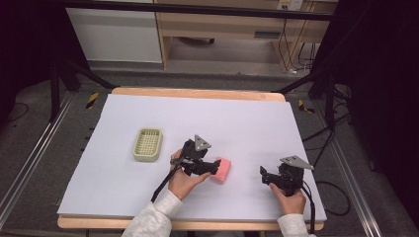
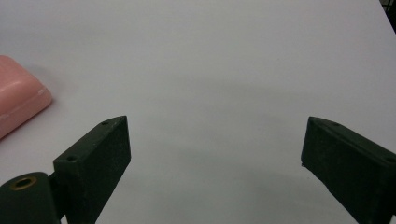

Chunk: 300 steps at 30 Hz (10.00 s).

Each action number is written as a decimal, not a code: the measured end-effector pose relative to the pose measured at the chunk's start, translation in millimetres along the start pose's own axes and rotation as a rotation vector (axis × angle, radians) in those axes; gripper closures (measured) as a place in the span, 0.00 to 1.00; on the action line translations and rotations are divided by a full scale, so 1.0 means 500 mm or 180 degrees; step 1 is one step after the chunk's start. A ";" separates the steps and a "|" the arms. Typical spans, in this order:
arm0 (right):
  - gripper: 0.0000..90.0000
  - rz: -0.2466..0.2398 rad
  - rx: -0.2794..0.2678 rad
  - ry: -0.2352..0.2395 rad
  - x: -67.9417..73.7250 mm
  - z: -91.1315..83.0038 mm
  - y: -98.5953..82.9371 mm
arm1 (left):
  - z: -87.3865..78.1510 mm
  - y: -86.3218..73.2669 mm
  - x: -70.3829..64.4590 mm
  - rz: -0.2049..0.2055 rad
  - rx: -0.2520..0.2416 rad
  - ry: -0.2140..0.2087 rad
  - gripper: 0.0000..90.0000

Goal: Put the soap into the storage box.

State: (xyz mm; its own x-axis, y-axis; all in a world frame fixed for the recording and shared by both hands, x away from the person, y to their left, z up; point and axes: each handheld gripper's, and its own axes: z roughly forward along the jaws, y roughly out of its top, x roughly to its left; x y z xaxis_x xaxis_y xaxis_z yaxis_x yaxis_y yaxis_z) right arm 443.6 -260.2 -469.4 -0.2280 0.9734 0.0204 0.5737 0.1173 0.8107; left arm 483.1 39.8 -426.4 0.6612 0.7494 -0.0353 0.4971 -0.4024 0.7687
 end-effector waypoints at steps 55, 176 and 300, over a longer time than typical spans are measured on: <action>0.10 -0.0003 0.0037 0.0017 0.000 0.003 -0.002 | 0.087 -0.004 -0.054 0.0008 0.0412 -0.0120 0.25; 0.11 0.0001 0.0048 0.0019 0.000 0.003 -0.001 | -0.029 -0.003 0.032 -0.0019 0.0503 -0.0017 0.41; 0.11 -0.0026 0.0031 0.0043 0.005 0.003 0.000 | -0.111 -0.056 0.360 -0.0915 0.0346 0.0971 0.41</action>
State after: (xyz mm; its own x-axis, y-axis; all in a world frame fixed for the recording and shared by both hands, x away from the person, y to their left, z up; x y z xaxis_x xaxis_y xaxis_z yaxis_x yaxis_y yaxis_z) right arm 444.3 -257.4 -470.3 -0.2432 0.9697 0.0218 0.5793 0.1272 0.8051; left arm 557.2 215.1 -418.7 0.2990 0.9536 -0.0354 0.7039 -0.1954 0.6829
